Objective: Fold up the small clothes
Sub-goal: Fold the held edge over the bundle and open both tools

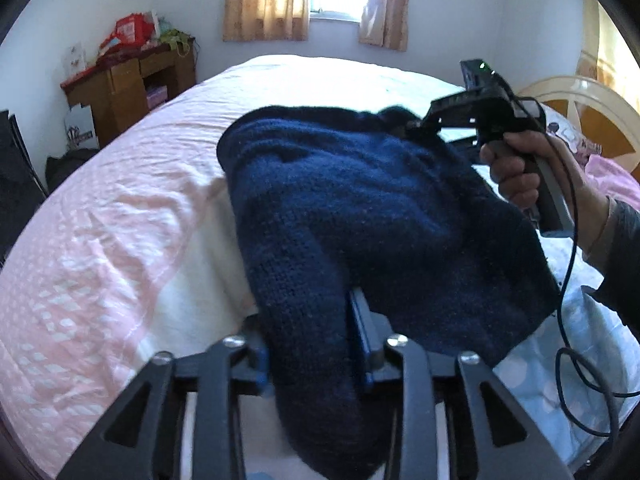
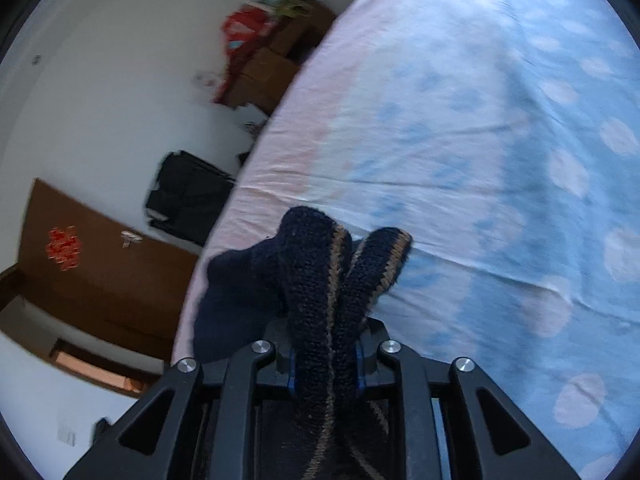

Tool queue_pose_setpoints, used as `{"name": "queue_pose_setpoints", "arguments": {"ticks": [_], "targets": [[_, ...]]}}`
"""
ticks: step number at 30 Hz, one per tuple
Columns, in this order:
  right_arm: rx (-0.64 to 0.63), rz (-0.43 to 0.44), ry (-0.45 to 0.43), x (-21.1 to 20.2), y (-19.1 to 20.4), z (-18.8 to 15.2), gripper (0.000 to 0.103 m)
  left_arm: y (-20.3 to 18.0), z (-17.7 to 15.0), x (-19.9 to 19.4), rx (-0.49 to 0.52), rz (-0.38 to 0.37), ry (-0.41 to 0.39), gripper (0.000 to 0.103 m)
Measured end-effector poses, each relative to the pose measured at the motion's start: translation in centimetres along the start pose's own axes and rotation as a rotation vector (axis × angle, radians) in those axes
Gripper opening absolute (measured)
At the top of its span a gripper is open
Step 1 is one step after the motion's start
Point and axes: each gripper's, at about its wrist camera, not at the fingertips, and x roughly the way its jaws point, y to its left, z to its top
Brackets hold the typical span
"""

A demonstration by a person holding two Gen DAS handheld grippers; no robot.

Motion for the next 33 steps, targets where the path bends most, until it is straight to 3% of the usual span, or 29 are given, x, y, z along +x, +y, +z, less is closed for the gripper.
{"name": "queue_pose_setpoints", "arguments": {"ticks": [2, 4, 6, 9, 11, 15, 16, 17, 18, 22, 24, 27, 30, 31, 33], "targets": [[0.013, -0.018, 0.0, -0.9, -0.5, -0.5, 0.037, -0.3, 0.1, -0.6, 0.019, 0.019, -0.008, 0.053], [-0.039, -0.029, -0.017, -2.8, 0.2, -1.4, 0.038, -0.3, 0.0, -1.3, 0.022, 0.026, -0.034, 0.056], [-0.098, -0.029, -0.036, -5.2, 1.2, -2.8, 0.038, 0.1, 0.3, -2.2, 0.013, 0.03, -0.07, 0.067], [-0.119, 0.086, -0.004, -9.1, 2.5, -6.6, 0.038, 1.4, 0.0, -2.5, -0.018, 0.051, -0.128, 0.08], [-0.154, 0.118, 0.033, -10.4, 3.6, -9.4, 0.038, 1.4, 0.2, -2.1, -0.014, 0.083, -0.137, 0.081], [-0.162, 0.04, 0.154, -8.2, 4.2, -14.3, 0.038, 1.7, 2.2, 0.6, 0.002, 0.138, -0.131, 0.081], [-0.167, 0.04, 0.181, -7.4, 4.0, -15.3, 0.03, 1.7, 2.5, 1.4, 0.001, 0.146, -0.116, 0.081], [-0.203, 0.007, 0.184, -7.0, 4.2, -16.1, 0.007, 1.6, 2.7, 2.0, -0.004, 0.153, -0.097, 0.081], [-0.225, -0.04, 0.165, -7.1, 4.3, -16.6, 0.007, 1.4, 2.8, 2.3, -0.009, 0.156, -0.079, 0.081], [-0.194, -0.04, 0.075, -10.5, 3.9, -16.4, 0.007, 0.6, 2.4, 2.7, -0.017, 0.148, -0.045, 0.081], [-0.191, -0.052, 0.08, -11.1, 3.6, -16.1, 0.007, 0.0, 1.8, 3.0, 0.008, 0.155, -0.034, 0.087], [-0.182, -0.12, 0.15, -9.4, 2.5, -16.4, 0.007, -0.5, 1.2, 3.8, 0.026, 0.19, -0.015, 0.088], [-0.145, -0.099, 0.141, -9.3, 1.6, -16.2, 0.007, -0.1, 0.9, 3.5, -0.007, 0.178, -0.01, 0.088], [-0.123, -0.09, 0.123, -9.9, 1.6, -16.0, 0.014, 0.0, 0.9, 3.3, -0.011, 0.171, -0.009, 0.088], [-0.147, -0.152, 0.059, -11.2, 2.4, -15.4, 0.035, 0.0, 0.8, 3.0, -0.003, 0.171, -0.011, 0.088]]}}
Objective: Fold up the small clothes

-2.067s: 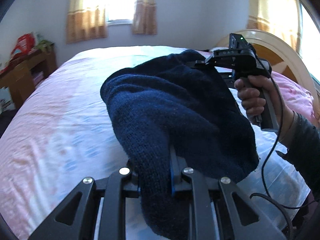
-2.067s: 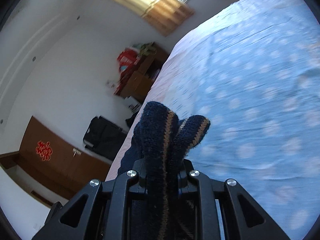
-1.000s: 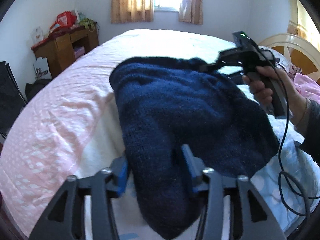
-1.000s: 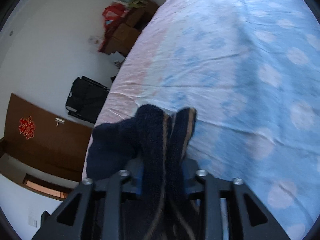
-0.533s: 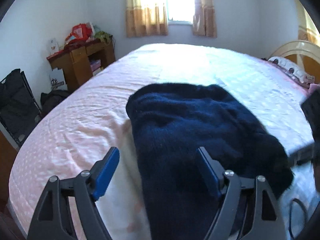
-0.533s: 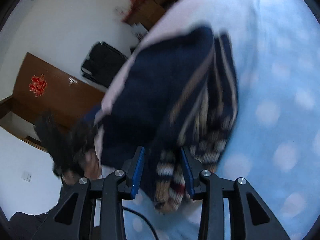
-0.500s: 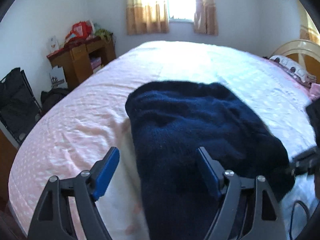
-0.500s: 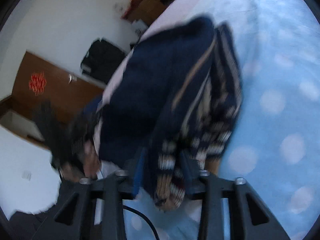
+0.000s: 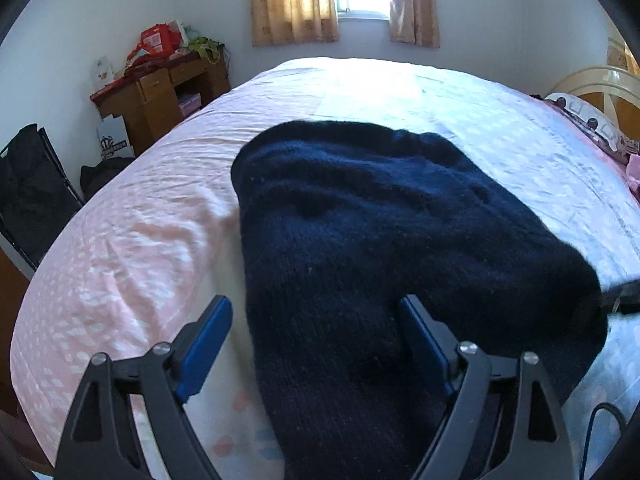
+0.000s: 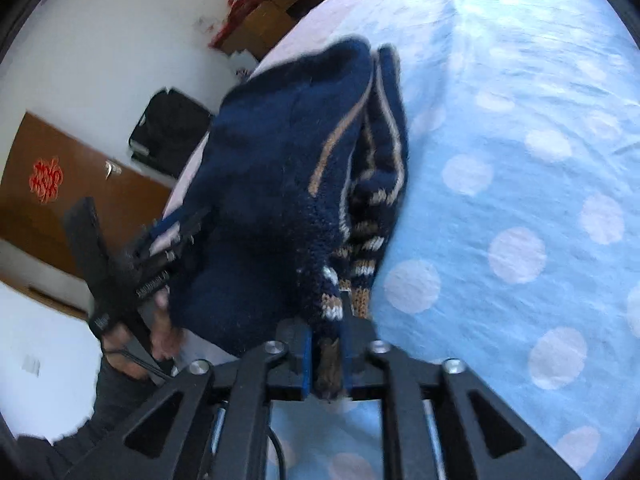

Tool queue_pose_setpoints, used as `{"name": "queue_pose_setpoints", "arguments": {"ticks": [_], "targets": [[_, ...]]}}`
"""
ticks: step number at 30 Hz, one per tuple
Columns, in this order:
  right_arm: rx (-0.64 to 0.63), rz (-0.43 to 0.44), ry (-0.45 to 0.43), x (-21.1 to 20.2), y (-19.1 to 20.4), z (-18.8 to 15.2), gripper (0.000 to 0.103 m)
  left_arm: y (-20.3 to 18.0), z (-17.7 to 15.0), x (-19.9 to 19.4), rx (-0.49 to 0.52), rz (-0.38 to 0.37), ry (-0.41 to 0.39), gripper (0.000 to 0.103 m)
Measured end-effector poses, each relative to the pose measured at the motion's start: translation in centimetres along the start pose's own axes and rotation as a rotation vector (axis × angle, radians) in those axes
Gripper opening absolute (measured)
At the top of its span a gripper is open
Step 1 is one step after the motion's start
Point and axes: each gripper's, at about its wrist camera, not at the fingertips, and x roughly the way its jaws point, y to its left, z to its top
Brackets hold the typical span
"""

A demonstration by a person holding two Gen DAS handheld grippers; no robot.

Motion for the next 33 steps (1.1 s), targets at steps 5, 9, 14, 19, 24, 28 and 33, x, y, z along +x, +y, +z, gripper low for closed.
{"name": "queue_pose_setpoints", "arguments": {"ticks": [5, 9, 14, 19, 24, 28, 33], "targets": [[-0.18, -0.058, -0.164, -1.3, 5.4, 3.0, 0.044, -0.5, -0.1, 0.1, 0.016, 0.003, 0.001, 0.088], [-0.262, -0.067, -0.086, 2.9, 7.5, 3.6, 0.044, -0.2, -0.1, 0.0, 0.0, -0.003, 0.006, 0.089], [-0.196, -0.129, -0.069, 5.8, 4.9, 4.3, 0.043, -0.3, -0.3, -0.3, 0.003, -0.016, 0.01, 0.09], [-0.17, -0.127, -0.12, 3.3, 5.0, 3.9, 0.044, -0.8, -0.5, -1.7, 0.042, 0.008, 0.002, 0.09], [-0.16, -0.231, -0.24, -1.0, 6.7, 0.9, 0.058, -0.7, -0.8, -5.1, 0.041, -0.005, -0.055, 0.09], [-0.207, -0.325, -0.308, -4.2, 8.1, -2.1, 0.059, -0.7, -1.4, -8.0, 0.037, -0.01, -0.109, 0.093], [-0.253, -0.379, -0.381, -7.5, 10.1, -4.6, 0.059, -0.7, -2.1, -11.1, 0.014, -0.042, -0.173, 0.096]]}}
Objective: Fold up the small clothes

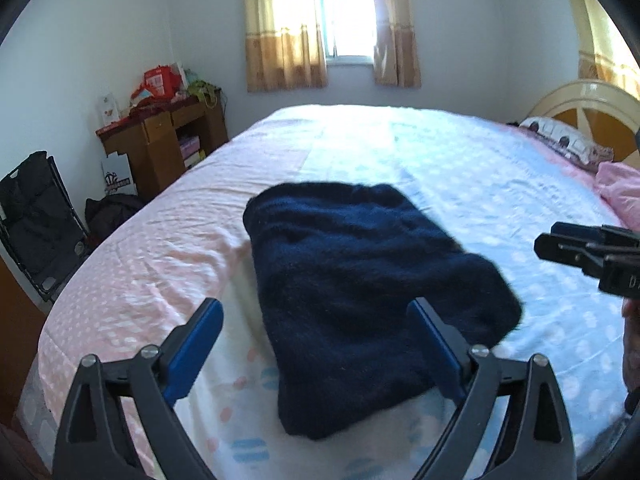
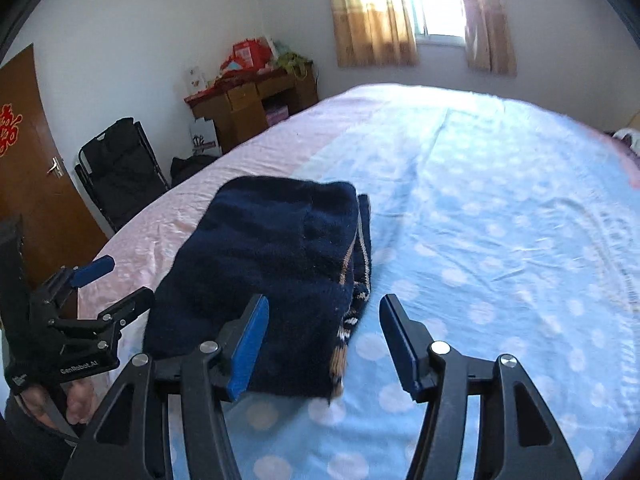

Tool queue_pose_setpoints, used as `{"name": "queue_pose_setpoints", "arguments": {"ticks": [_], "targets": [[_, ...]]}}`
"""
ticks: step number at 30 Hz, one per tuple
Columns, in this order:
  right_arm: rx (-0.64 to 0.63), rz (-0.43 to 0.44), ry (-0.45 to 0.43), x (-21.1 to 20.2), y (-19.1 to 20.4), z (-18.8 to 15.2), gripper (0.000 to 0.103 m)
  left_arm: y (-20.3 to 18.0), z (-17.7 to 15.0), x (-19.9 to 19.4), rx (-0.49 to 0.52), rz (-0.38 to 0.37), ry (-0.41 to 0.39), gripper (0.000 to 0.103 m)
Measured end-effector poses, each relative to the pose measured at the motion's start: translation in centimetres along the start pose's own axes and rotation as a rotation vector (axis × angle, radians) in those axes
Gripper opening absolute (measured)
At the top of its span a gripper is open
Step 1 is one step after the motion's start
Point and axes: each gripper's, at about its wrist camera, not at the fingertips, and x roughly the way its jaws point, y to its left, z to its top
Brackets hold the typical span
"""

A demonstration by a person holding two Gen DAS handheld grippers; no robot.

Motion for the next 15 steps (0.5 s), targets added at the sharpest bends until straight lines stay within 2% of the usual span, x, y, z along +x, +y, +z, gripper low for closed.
{"name": "queue_pose_setpoints", "arguments": {"ticks": [4, 15], "targets": [[-0.016, -0.019, -0.032, -2.8, 0.6, -0.5, 0.059, -0.2, 0.3, -1.4, 0.002, -0.02, -0.038, 0.096], [-0.035, -0.039, -0.105, -5.8, 1.8, -0.8, 0.059, -0.6, 0.6, -3.3, -0.008, -0.037, -0.105, 0.099]]}}
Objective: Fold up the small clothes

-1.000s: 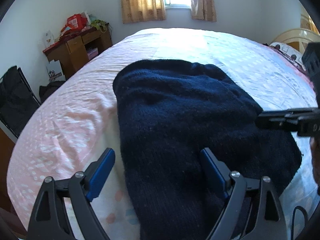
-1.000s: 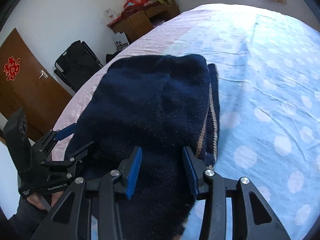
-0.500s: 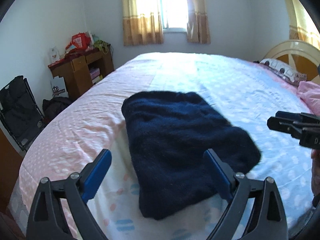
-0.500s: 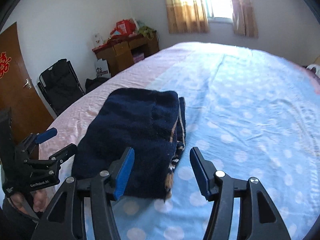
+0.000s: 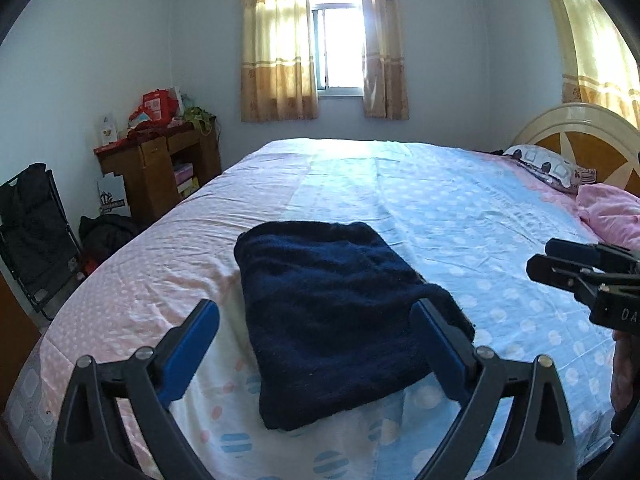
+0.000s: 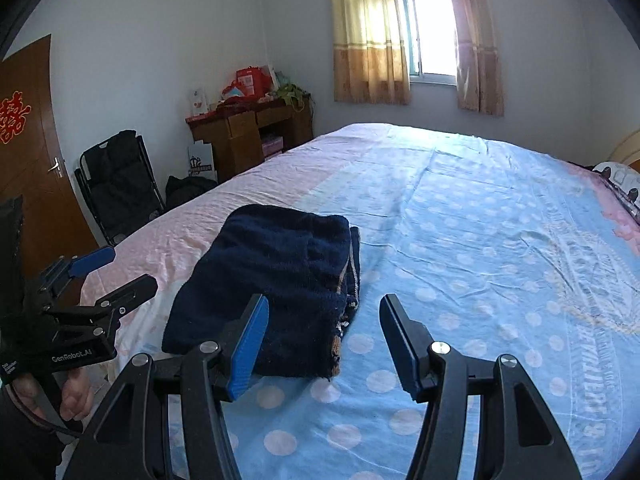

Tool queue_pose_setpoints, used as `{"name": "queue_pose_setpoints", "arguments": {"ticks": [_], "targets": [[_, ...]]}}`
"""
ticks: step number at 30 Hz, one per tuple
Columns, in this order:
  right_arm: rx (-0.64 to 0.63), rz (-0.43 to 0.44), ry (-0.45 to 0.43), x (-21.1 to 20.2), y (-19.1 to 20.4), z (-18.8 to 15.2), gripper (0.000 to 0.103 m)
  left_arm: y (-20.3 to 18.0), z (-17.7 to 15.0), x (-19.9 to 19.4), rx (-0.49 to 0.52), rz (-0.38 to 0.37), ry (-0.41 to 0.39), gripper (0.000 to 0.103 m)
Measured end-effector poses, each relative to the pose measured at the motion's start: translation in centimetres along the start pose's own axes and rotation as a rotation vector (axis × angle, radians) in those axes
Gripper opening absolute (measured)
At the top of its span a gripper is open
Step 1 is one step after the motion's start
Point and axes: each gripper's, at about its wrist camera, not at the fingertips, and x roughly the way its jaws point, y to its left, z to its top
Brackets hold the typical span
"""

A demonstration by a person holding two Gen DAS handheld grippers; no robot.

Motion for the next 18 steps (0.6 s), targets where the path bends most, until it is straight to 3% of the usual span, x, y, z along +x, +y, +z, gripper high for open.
{"name": "queue_pose_setpoints", "arguments": {"ticks": [18], "targets": [[0.01, 0.004, -0.025, -1.2, 0.3, -0.4, 0.059, -0.3, -0.3, -0.1, 0.004, 0.001, -0.003, 0.099]]}}
